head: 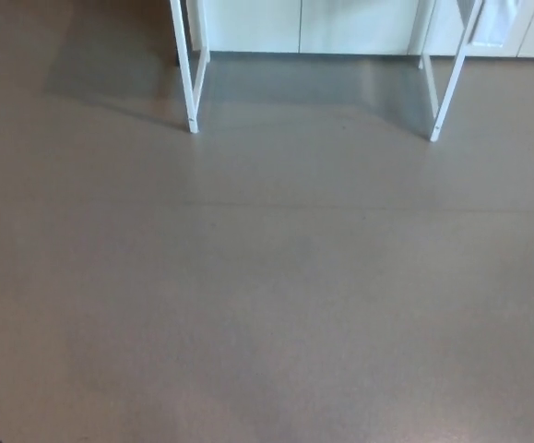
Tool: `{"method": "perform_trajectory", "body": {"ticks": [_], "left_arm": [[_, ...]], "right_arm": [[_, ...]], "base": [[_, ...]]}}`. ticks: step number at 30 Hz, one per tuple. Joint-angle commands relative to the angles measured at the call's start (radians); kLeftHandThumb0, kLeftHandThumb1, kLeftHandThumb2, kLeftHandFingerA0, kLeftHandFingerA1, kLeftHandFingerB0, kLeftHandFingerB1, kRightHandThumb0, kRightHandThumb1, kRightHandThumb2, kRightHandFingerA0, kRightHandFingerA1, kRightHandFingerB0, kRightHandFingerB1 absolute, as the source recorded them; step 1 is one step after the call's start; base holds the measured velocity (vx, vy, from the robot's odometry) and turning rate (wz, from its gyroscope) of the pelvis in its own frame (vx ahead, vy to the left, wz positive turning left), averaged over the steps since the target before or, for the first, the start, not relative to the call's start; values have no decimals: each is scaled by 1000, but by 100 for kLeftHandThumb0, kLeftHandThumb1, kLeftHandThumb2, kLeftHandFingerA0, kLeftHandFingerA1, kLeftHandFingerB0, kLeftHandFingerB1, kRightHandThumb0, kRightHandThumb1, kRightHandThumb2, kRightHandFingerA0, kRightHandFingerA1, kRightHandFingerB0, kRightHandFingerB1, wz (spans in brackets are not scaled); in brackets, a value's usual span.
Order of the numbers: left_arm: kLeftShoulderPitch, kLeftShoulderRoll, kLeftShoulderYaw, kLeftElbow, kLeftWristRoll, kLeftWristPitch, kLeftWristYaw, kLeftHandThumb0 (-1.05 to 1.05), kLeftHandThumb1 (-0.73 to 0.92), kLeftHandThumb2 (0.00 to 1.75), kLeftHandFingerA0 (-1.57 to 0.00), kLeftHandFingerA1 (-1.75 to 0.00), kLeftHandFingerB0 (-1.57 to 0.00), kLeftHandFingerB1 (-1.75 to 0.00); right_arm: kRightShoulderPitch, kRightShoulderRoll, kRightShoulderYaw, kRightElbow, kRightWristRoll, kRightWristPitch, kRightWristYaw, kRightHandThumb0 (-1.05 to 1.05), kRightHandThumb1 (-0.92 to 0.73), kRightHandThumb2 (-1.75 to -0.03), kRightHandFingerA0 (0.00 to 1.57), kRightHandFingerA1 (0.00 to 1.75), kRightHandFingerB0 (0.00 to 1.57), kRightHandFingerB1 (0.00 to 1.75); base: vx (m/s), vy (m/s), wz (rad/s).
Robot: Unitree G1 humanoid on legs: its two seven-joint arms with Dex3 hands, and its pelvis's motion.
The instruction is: The robot walks towards a desk on which a shovel is kept on the left hand side and a container is kept on the right hand side. The robot picks up the shovel using its left hand and places it in the container.
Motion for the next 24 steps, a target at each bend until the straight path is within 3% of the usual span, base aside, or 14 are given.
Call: {"method": "perform_trajectory", "body": {"ticks": [1, 11, 24], "left_arm": [[-11, 13, 4, 18, 1, -27, 1, -22, 60, 58, -49, -37, -40, -33], [6, 2, -13, -30, 5, -8, 13, -29, 55, 65, -41, -40, -38, -38], [30, -69, -95, -155, 16, 41, 67, -28, 56, 64, -40, -39, -40, -38]], "right_arm": [[-1, -7, 5, 0, -5, -28, -5, -26, -54, -56, 61, 56, 49, 49], [0, -10, 9, -3, -7, -29, -10, -26, -54, -55, 64, 57, 51, 50], [0, -16, 26, -16, -17, -17, -16, -22, -55, -56, 66, 58, 50, 49]], "base": [[197, 412, 17], [167, 169, -3], [155, -161, 6]]}}
